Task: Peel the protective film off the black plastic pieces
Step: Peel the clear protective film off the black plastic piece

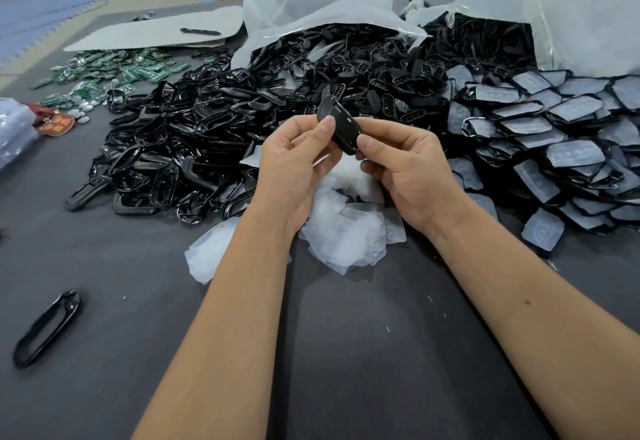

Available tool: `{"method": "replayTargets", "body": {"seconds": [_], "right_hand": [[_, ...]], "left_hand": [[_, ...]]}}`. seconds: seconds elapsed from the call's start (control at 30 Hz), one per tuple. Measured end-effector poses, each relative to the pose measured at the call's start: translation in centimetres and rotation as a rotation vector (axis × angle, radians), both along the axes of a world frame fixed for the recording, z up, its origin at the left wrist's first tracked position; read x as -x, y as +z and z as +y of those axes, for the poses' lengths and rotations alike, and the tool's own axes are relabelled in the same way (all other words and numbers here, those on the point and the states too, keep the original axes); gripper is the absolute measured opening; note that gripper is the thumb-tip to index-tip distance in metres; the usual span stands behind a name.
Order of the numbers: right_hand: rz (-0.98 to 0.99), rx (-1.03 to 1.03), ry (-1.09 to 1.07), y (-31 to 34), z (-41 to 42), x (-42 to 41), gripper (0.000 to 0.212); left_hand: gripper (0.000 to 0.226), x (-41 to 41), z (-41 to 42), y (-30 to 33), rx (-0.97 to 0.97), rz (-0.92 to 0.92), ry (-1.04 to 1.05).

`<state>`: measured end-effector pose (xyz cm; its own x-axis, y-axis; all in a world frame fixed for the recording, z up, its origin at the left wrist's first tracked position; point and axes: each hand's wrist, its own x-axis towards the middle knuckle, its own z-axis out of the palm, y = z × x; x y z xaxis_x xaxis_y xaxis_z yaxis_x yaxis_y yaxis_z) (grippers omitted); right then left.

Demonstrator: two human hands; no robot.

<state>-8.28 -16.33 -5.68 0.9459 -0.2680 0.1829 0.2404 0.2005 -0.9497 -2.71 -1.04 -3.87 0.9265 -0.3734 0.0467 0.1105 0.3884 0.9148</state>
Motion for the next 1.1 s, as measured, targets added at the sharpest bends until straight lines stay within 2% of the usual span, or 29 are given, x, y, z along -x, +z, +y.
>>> {"method": "replayTargets", "body": {"seconds": [0.3, 0.77, 0.9, 1.0, 1.1], "right_hand": [[0.017, -0.056, -0.037, 0.08, -0.01, 0.16, 0.031], [0.069, -0.092, 0.097, 0.37, -0.28, 0.15, 0.041], [0.065, -0.099, 0.061, 0.54, -0.10, 0.21, 0.042], [0.025, 0.051, -0.089, 0.62, 0.12, 0.51, 0.039], [-0.016, 0.420, -0.325, 0.82, 0.27, 0.84, 0.032]], "left_hand": [[0.010, 0.07, -0.49, -0.12, -0.086, 0.008, 0.071], [0.017, -0.35, 0.06, 0.09, -0.025, 0.100, -0.026], [0.020, -0.50, 0.19, -0.10, -0.035, 0.048, -0.027], [0.012, -0.32, 0.00, -0.33, -0.088, -0.038, 0.009], [0.009, -0.13, -0.44, -0.42, -0.140, -0.124, 0.097]]}}
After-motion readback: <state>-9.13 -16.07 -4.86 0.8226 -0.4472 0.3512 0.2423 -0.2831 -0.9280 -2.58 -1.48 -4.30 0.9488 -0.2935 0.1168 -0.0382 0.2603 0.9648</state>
